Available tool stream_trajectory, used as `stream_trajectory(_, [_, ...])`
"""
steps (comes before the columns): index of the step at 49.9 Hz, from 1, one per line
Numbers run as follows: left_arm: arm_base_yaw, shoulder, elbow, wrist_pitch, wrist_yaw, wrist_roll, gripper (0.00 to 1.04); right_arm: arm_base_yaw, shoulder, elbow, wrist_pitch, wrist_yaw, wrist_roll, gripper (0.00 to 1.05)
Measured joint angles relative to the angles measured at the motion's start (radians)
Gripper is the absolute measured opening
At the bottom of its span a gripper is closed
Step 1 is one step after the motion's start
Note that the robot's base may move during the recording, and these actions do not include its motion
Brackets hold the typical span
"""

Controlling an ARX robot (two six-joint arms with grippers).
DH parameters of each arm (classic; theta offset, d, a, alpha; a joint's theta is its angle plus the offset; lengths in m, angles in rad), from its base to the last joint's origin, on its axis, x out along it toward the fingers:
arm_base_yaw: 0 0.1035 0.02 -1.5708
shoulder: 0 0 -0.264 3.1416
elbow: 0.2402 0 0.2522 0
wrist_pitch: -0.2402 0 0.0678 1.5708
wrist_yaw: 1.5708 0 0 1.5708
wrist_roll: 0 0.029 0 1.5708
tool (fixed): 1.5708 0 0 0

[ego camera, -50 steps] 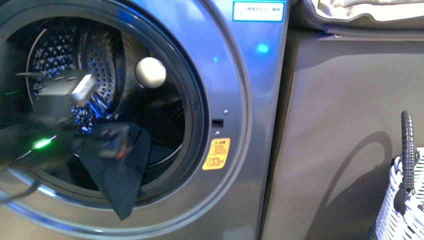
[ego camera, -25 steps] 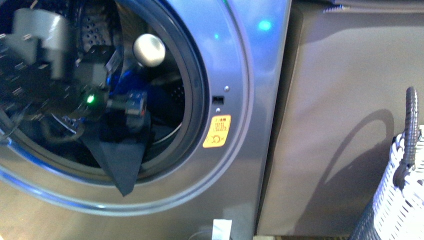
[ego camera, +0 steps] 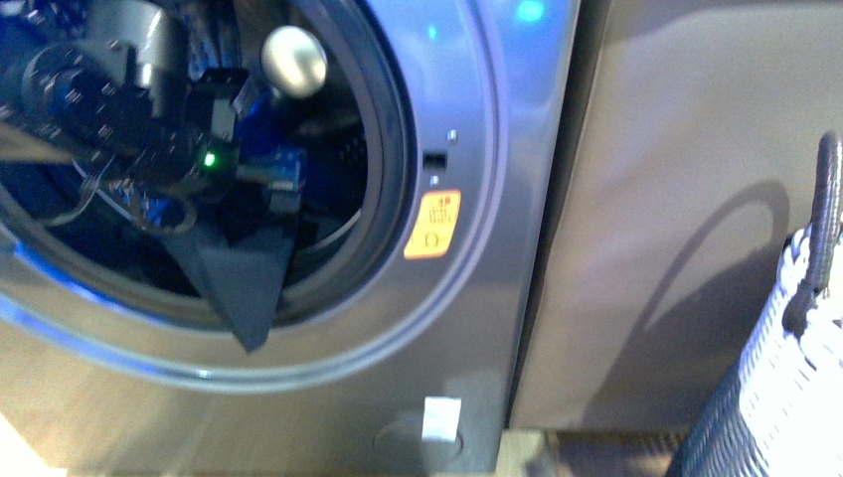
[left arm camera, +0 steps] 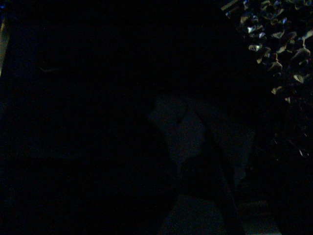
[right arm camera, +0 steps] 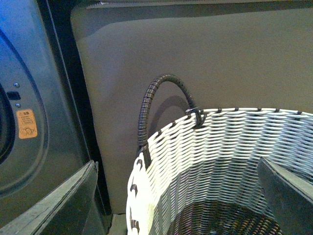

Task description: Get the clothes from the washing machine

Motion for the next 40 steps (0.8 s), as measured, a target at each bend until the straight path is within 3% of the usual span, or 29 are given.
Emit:
stream_trajectory(23, [0.040, 0.142, 0.234, -0.160, -0.093, 0.015, 0.98, 0.000, 0.000, 0.000, 0.000, 0.000, 0.000, 0.97])
stream_trajectory(30, [0.039, 0.189, 0.307, -0.231, -0.091, -0.011, 0.98, 0.000, 0.000, 0.000, 0.000, 0.000, 0.000, 0.97])
stream_trajectory(40, [0.031, 0.229, 0.381, -0.323, 0.000, -0.146, 0.98, 0.000, 0.000, 0.000, 0.000, 0.000, 0.000, 0.97])
